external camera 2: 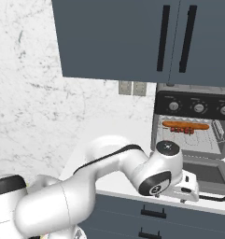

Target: Pick up the kebab skewer and baguette bread, and place them inside the toaster oven. Close the toaster oven door and start by setting the timer.

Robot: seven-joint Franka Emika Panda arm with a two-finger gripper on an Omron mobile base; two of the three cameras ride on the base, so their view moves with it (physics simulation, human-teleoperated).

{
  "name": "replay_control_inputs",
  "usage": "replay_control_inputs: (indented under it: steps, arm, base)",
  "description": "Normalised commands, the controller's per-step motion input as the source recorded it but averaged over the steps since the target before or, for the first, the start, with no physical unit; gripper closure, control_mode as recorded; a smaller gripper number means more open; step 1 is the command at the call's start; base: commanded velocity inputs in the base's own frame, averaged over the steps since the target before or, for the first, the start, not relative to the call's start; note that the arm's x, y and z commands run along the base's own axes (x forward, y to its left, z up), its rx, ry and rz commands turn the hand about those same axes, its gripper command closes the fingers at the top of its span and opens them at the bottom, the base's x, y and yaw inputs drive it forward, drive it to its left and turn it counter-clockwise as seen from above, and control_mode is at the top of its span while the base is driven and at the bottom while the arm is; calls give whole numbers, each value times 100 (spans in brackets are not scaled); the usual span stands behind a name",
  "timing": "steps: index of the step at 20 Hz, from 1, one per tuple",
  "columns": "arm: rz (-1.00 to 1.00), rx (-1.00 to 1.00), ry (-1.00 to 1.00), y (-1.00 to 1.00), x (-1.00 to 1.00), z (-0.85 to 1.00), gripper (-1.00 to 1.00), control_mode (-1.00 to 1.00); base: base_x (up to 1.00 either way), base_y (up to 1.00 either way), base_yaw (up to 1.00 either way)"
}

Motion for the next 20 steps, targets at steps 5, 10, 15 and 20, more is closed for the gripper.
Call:
replay_control_inputs:
  steps: [5, 10, 15, 20]
  arm:
    - [30, -2, 12, 4, 0, -33, -100, -100]
    - [9, -2, 6, 0, 18, -27, -100, -100]
    - [0, 0, 1, 0, 14, -25, -100, -100]
    - [0, 0, 0, -7, 25, -27, -100, -100]
  base:
    - [0, 0, 0]
    - [0, 0, 0]
    - [0, 0, 0]
    - [0, 0, 0]
